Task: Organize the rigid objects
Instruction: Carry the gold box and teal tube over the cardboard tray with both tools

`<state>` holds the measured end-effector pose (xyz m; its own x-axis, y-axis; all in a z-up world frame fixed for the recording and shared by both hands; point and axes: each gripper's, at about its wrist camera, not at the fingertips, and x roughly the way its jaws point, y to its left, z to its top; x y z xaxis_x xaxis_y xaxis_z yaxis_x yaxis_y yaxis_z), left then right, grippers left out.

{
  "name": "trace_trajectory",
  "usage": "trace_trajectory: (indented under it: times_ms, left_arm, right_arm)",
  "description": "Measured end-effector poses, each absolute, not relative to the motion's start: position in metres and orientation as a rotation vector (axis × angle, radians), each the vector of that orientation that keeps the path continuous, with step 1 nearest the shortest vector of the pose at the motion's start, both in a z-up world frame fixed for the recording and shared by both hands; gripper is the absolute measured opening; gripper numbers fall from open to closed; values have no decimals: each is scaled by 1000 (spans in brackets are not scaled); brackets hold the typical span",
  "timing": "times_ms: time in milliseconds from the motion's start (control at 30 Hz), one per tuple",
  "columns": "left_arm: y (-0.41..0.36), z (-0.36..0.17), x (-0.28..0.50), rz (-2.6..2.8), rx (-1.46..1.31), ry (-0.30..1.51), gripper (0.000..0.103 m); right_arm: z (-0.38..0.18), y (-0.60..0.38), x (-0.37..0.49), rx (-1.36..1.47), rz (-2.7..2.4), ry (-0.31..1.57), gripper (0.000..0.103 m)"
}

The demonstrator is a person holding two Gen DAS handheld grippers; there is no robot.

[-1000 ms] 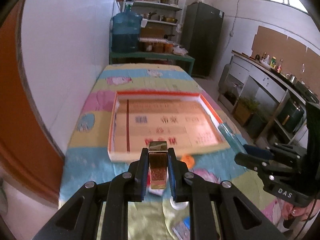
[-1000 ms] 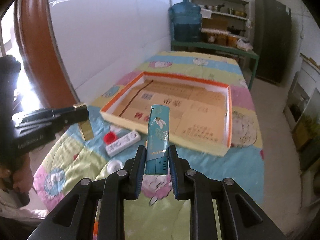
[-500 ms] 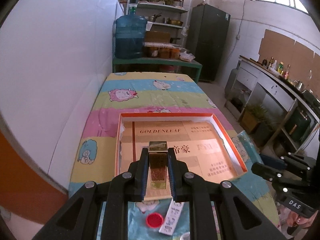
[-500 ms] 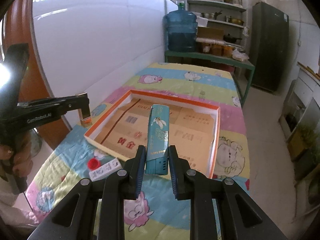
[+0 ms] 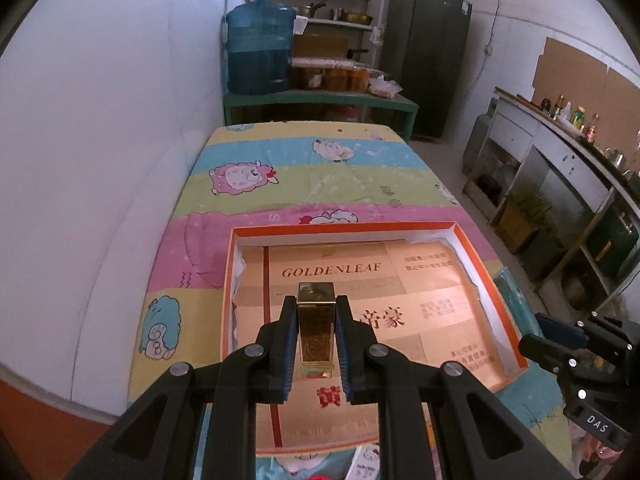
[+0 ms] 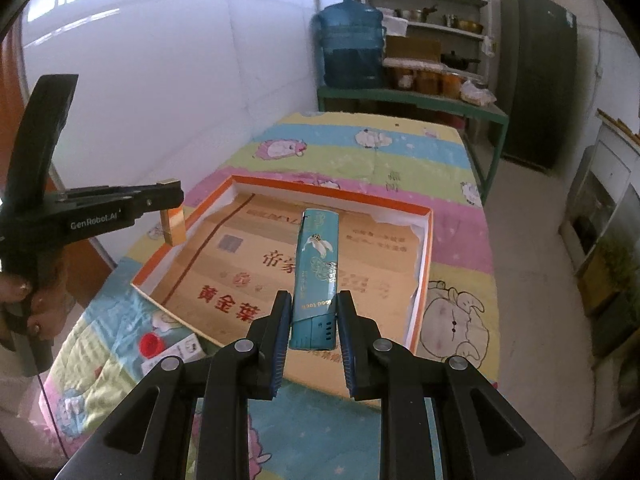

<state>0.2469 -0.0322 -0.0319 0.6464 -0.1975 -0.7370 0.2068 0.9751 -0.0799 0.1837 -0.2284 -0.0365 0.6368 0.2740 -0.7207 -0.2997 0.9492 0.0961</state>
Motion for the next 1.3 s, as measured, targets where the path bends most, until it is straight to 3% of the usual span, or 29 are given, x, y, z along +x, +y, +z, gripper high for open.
trace_trajectory:
  times_ms: [667, 1300]
  left_arm:
    - [-47, -85, 318, -247, 26, 1051, 18]
    - [-47, -113, 352, -229, 0, 1100, 18]
  right_arm:
    - [-74, -229, 245, -55, 332, 919, 23]
    - [-108, -222, 288, -77, 313, 1013, 23]
